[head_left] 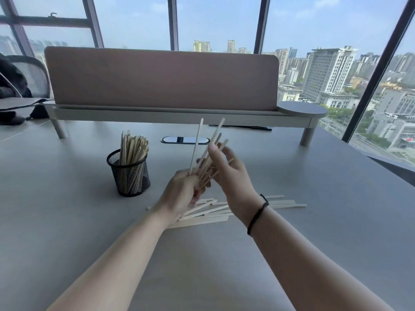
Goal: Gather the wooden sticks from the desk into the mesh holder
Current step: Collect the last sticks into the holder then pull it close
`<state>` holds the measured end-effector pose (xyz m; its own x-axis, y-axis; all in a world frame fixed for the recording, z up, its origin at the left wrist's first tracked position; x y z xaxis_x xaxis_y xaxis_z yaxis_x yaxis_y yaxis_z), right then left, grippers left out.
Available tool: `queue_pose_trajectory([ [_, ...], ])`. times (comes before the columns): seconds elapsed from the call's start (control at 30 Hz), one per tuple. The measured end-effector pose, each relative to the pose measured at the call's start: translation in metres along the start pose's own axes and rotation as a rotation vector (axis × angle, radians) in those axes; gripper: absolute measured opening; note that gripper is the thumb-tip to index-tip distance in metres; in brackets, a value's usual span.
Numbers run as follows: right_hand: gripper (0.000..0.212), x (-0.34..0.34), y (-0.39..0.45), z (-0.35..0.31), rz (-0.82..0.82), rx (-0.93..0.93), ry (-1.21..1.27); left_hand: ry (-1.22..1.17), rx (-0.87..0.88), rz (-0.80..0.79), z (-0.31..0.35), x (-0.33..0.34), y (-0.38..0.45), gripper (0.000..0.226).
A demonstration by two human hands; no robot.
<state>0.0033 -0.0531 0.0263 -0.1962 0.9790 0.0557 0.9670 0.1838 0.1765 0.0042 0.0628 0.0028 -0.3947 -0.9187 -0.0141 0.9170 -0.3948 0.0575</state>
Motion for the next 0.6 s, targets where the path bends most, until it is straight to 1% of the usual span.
queue_pose_trajectory([
  [0.03,0.069,0.004,0.005,-0.01,0.013,-0.001,0.107,-0.019,0.006,-0.038,0.0,0.004,0.0,0.018],
  [0.1,0.044,0.012,0.011,-0.031,0.029,-0.012,0.234,-0.056,0.01,-0.103,0.0,0.009,0.0,0.019],
  [0.13,0.033,0.018,0.013,-0.04,0.017,-0.021,0.254,-0.062,0.004,-0.128,-0.001,0.012,0.0,0.019],
  [0.17,0.027,0.024,0.015,-0.045,-0.005,-0.025,0.254,-0.059,-0.004,-0.141,-0.001,0.014,0.0,0.02],
  [0.23,0.027,0.036,0.016,-0.051,-0.039,-0.008,0.217,-0.024,-0.025,-0.117,-0.002,0.015,-0.001,0.017],
  [0.37,0.034,0.05,0.016,-0.05,-0.031,-0.039,0.059,0.082,-0.009,-0.013,-0.004,0.009,0.001,0.014],
  [0.47,0.028,0.053,0.016,-0.046,-0.032,-0.055,-0.014,0.234,0.008,0.059,-0.001,-0.003,0.0,0.003],
  [0.53,0.027,0.053,0.016,-0.044,-0.059,-0.05,-0.059,0.318,0.007,0.088,0.003,-0.007,-0.001,0.016],
  [0.57,0.027,0.05,0.016,-0.042,-0.067,-0.038,-0.106,0.32,0.016,0.105,0.005,-0.008,-0.001,0.021],
  [0.6,0.032,0.046,0.017,-0.039,-0.07,-0.024,-0.153,0.299,0.034,0.124,0.006,-0.01,-0.002,0.026],
])
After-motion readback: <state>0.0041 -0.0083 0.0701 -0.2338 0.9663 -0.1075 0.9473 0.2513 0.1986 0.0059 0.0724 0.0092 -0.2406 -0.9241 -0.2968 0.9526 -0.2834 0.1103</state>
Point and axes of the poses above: each hand's wrist, its own y-axis towards the middle knuckle, its own x-axis out of the palm, z = x × y, the point moved 7 cm from there along y, towards the middle knuckle, and after that the axes turned 12 degrees about -z, right-handed, at the moved point
